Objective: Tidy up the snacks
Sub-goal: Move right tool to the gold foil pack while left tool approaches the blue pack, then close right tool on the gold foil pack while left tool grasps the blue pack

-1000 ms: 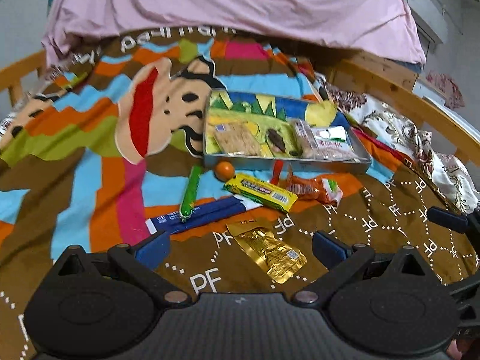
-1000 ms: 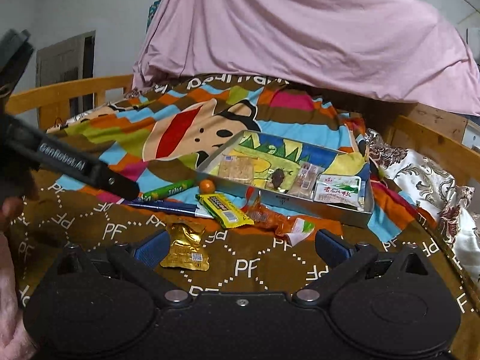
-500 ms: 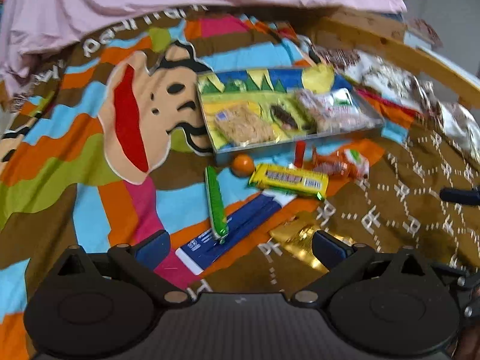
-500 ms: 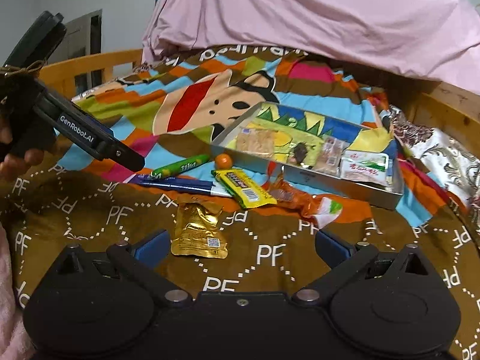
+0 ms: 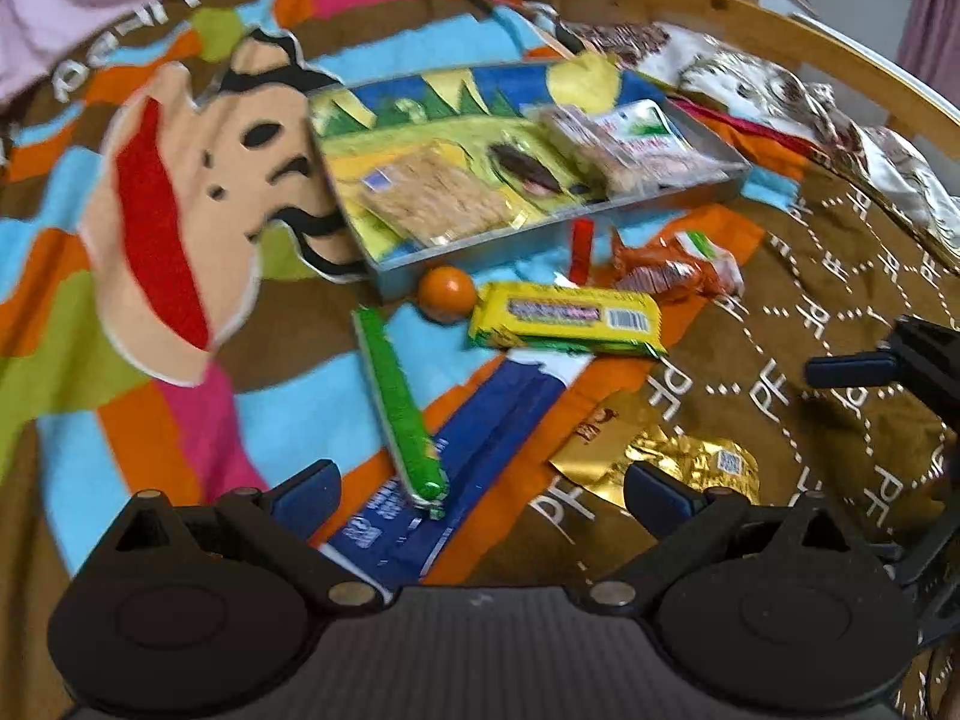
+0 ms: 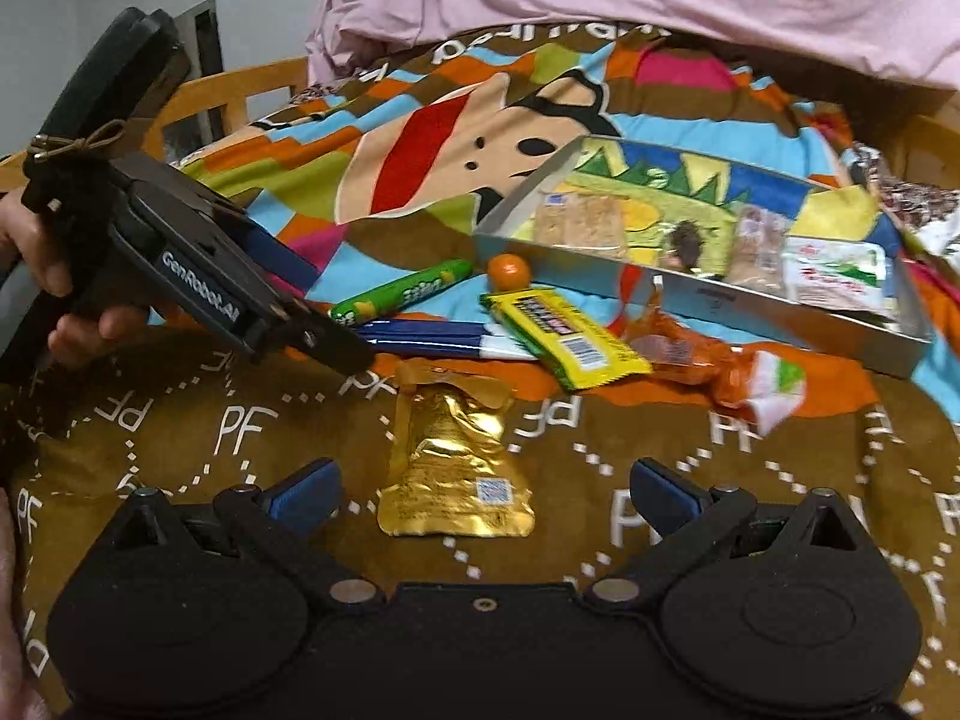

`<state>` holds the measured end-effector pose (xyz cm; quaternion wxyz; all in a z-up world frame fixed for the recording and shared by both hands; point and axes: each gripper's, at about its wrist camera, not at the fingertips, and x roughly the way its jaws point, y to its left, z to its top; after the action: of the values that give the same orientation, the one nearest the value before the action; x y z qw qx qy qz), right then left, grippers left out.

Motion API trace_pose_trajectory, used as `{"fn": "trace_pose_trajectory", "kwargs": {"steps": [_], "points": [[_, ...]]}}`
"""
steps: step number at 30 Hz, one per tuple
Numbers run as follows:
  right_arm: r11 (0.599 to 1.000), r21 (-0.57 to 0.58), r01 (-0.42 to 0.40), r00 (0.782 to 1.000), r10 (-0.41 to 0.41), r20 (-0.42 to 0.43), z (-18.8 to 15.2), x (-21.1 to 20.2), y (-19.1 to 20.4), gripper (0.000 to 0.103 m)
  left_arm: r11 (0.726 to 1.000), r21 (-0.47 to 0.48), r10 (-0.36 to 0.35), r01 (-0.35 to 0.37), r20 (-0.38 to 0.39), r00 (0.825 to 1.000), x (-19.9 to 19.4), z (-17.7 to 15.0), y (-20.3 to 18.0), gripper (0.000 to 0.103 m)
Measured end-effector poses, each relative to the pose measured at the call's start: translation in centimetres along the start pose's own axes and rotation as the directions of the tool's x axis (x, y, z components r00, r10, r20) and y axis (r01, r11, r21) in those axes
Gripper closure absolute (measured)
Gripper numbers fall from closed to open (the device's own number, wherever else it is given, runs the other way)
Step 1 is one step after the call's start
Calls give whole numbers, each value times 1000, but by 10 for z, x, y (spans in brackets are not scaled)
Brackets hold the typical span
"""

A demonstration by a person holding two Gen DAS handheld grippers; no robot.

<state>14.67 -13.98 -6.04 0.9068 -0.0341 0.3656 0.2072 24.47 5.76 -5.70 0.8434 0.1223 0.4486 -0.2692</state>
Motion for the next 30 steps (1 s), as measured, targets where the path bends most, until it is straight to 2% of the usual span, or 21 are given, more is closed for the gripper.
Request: {"fn": "trace_pose_trajectory", "kwargs": {"steps": [6,9,13,16,20,25,28,30], "points": [[999,16,-32,999,32,-29,2,29,0,1,999,-5,-51,51,-10,999,16,-1,12,1],[999,30,-34,999,35,-29,2,35,-2,1,999,-29,-35,34,-26,999,24,-2,19,1],[999,28,-18,1000,19,-23,2,39,0,1,999,-20,-33,33,-26,999,29,-7,22,1],[1000,0,6,1000,-6,-21,1,40,4,2,997,-33,-69,68,-26,997,28,-6,22,4],[999,-37,33,999,-34,-13,2,37,8,10,994,-24,-106,105,-36,994,26,-7,17,5],[1000,-20,15,999,-16,-34,5,33,6,23,981,-63,-186,184,-44,981,22,-8,14,6],[1000,-6,-1,998,1,-55,8,28,4,33,967,-82,-246,242,-48,968,18,-8,10,8],[1000,13,-4,997,5,-71,7,23,0,46,951,-106,-295,289,-43,955,15,-7,6,8]]}}
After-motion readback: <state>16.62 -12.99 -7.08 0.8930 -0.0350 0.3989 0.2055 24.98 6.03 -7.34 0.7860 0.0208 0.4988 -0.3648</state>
